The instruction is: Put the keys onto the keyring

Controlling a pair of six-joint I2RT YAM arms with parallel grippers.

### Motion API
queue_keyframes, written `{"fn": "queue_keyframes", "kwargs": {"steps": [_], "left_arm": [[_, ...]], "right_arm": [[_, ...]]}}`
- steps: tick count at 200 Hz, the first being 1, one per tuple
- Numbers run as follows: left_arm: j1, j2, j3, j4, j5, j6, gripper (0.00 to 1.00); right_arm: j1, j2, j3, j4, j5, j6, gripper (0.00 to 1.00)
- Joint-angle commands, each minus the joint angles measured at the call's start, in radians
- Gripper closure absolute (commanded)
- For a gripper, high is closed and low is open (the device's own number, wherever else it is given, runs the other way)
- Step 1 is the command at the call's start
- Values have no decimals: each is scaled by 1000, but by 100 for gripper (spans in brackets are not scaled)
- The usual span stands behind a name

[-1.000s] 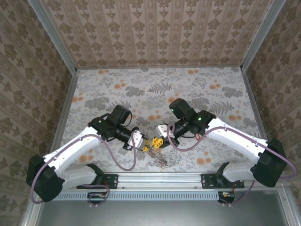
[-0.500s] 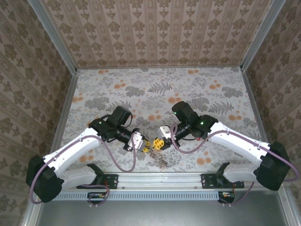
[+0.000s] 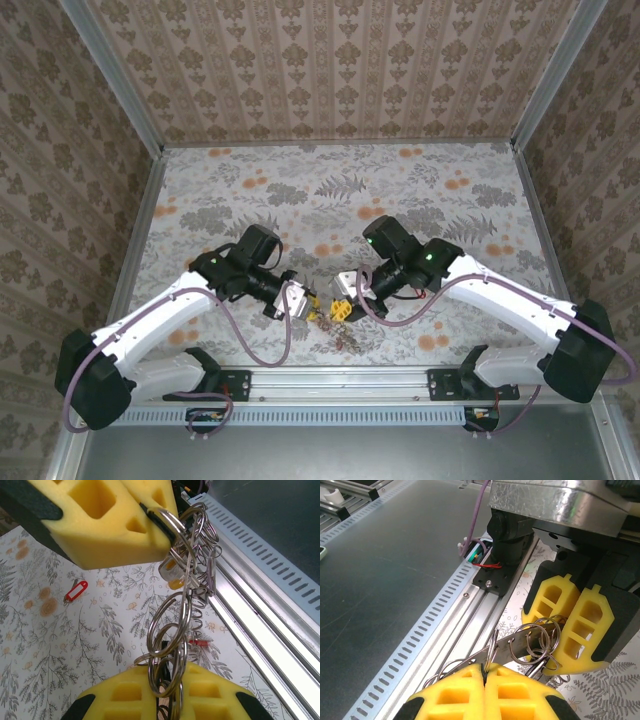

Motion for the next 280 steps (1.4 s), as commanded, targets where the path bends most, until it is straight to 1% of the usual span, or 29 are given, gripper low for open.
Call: {"fn": "queue_keyframes", "kwargs": {"steps": [1,26,60,74,102,119,139,167,183,193,216,221,224,236,248,259,263,268,280], "left_arm": [[-3,0,45,96,47,8,100],[-8,2,45,88,50,21,100],[-24,14,36,79,27,42,100],[-29,19,26,93,17,37,100],[-37,19,10,167,25,2,100],[-39,18,12,189,36,-5,100],[-42,16,13,194,40,-2,100],[-45,13,2,194,39,4,100],[-45,8,-12,208,28,-5,100],[-45,4,-23,218,15,-16,91],[-46,-6,-35,222,3,-26,87],[-45,-9,-37,226,0,-28,84],[-46,-11,-40,227,-1,-28,80],[-44,-16,-46,237,-6,-34,68],[-44,-24,-50,239,-10,-35,64],[-43,-34,-53,238,-13,-35,53],[-43,-39,-54,237,-15,-36,46],[-43,-46,-55,237,-18,-36,44],[-40,-65,-61,230,-26,-42,43]], "right_arm": [[23,26,19,-51,-26,-22,100],[31,35,44,-84,6,-62,100],[68,38,83,-133,121,-135,100],[76,39,86,-129,122,-140,100],[92,62,68,-87,74,-111,100],[92,57,31,-11,62,-71,100],[93,36,-7,69,80,-29,100],[89,7,-30,76,116,-19,100],[88,-10,-50,125,125,-6,100],[86,-22,-67,151,130,9,100],[81,-47,-103,212,150,34,100],[80,-51,-110,222,154,39,100],[79,-53,-115,229,155,42,100],[75,-61,-128,250,160,52,100],[73,-67,-147,273,164,63,100],[71,-73,-162,297,171,72,100],[70,-75,-168,306,174,77,100],[70,-79,-175,320,179,84,100],[67,-88,-192,347,188,97,100]]}}
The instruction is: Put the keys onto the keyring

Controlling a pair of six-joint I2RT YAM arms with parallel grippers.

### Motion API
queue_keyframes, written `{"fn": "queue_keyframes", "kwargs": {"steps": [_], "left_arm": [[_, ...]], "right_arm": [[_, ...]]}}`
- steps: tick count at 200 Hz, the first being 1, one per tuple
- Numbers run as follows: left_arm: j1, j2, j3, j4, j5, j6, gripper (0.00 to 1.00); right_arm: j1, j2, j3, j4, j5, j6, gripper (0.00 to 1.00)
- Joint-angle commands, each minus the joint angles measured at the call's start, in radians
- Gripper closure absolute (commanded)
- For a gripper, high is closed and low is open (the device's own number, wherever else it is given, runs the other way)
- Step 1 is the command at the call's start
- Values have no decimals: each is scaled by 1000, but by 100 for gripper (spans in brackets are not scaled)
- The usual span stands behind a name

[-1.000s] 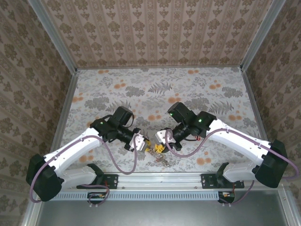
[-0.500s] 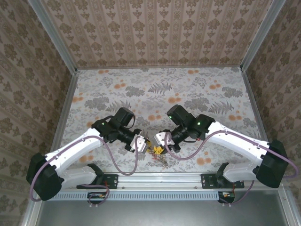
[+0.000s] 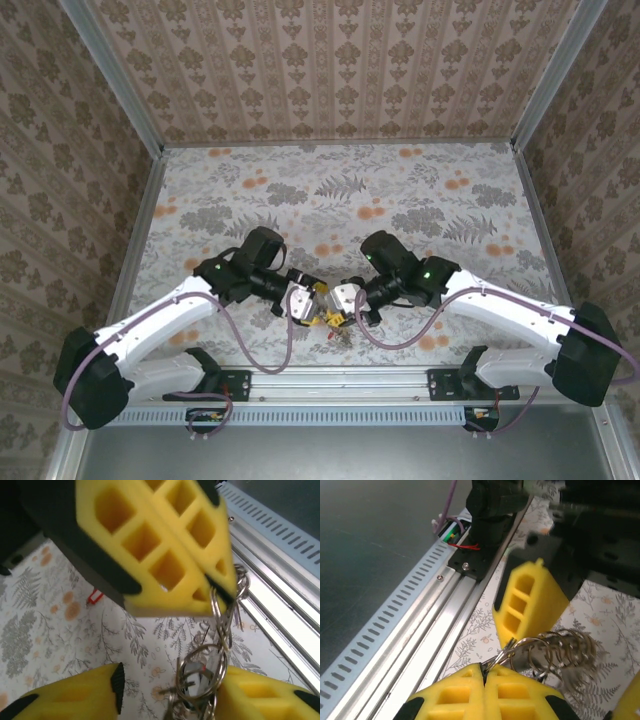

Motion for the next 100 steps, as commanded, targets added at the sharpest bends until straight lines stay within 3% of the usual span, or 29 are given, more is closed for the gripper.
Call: {"fn": "queue_keyframes", "kwargs": {"steps": [1,46,100], "left_arm": [[1,-52,-7,42,29,-16,43],[22,-159,-37,-8,20,-67,42],[27,-283,-118,106,23,-258,41]], "right_arm": [[0,-36,-36,95,20,41,100],[-19,-67,-83,171,42,93,100],[-29,-84,-135,275,50,154,100]]}}
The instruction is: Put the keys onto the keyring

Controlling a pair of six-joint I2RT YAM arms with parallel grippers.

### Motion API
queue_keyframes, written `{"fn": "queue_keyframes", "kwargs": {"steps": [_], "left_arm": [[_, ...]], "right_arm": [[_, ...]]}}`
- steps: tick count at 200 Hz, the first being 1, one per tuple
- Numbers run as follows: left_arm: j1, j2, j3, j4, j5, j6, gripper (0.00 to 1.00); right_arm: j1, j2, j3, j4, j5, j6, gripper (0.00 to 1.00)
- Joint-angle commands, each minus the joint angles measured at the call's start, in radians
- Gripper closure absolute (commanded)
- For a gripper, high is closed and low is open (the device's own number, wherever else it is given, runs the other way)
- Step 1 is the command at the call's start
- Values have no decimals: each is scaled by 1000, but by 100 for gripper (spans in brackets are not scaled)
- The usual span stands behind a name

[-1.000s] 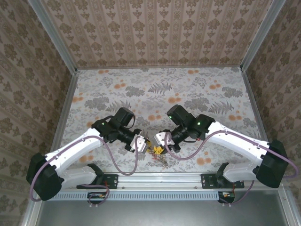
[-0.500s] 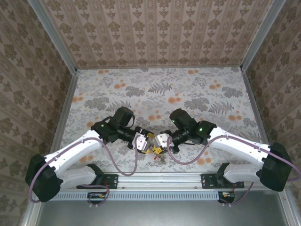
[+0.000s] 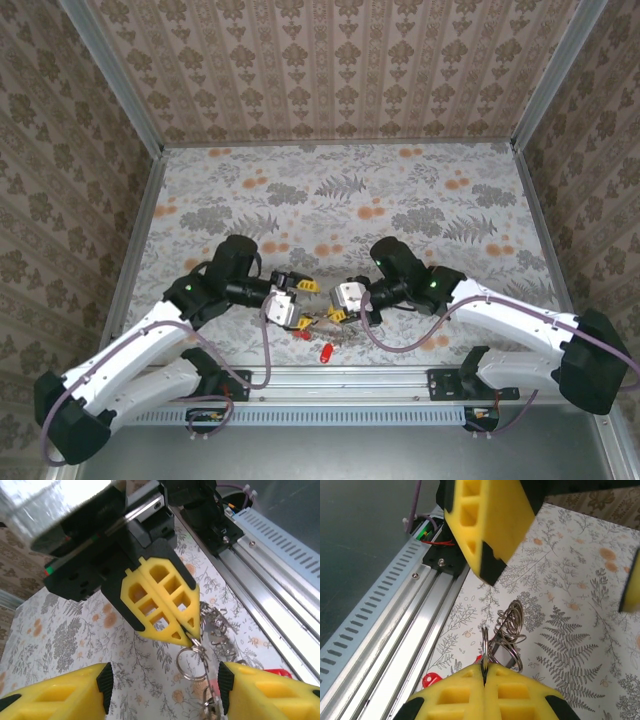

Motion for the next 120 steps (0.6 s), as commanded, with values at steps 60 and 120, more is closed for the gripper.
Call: {"fn": "queue_keyframes", "kwargs": {"steps": [60,120], "left_arm": [[6,-102,-117,155,-15,-275,51],[0,-82,-145,229,-66,-430,51]], "right_arm": [[-16,-24,-57,201,-7,115,100],[-37,-37,-113,365,5,230,100]]}}
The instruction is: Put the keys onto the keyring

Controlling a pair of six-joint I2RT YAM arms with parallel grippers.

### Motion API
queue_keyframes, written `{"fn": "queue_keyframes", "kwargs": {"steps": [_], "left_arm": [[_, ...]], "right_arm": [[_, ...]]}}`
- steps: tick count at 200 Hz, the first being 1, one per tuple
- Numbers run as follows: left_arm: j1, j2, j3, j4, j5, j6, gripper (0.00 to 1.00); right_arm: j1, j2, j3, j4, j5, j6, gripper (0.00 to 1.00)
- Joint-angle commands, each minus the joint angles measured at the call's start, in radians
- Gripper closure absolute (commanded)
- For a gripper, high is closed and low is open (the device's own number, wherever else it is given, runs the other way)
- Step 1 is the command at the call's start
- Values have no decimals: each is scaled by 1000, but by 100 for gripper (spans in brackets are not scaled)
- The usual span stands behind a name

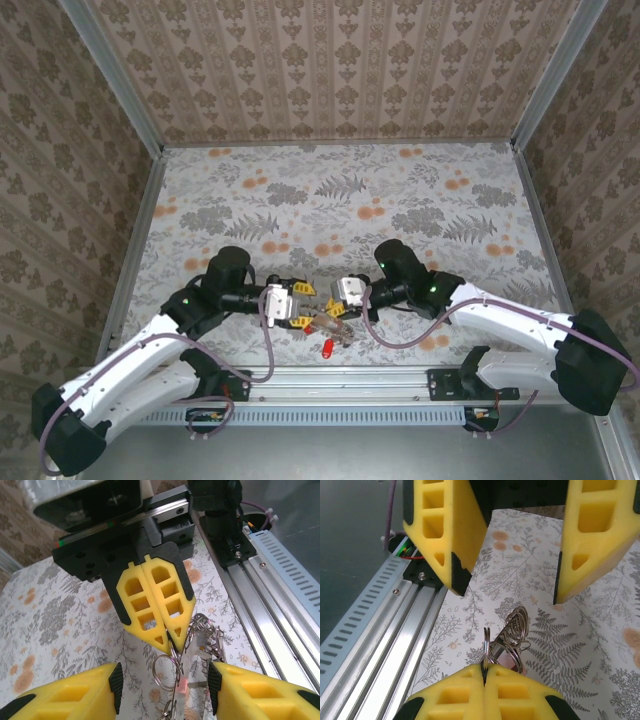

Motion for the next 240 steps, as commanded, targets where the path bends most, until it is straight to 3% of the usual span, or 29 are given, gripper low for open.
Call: {"fn": "queue_keyframes", "kwargs": {"steps": [1,40,84,162,172,206,229,240], "left_arm": [[0,-5,-23,64,-13,-90,51],[-36,-15,-67,152,-63,-81,55],[-47,25,-43,104,-108,-81,63],[-50,39,-32,125,-175,-92,100],[-49,38,-32,125,-173,-90,100],[-48,41,-1,73,-201,-78,100],[-49,79,66,-54,-215,-53,100],[-48,97,92,-97,-217,-41,100]], "right_arm": [[-11,-36,-23,144,0,78,100],[-19,-37,-50,235,16,135,100],[-18,-33,-57,265,33,149,100],[-19,-15,-46,264,44,149,100],[-19,-14,-46,260,42,145,100],[-16,-14,22,20,62,-5,100],[-15,-26,76,-163,134,-124,78],[-16,-35,94,-213,162,-158,74]]}}
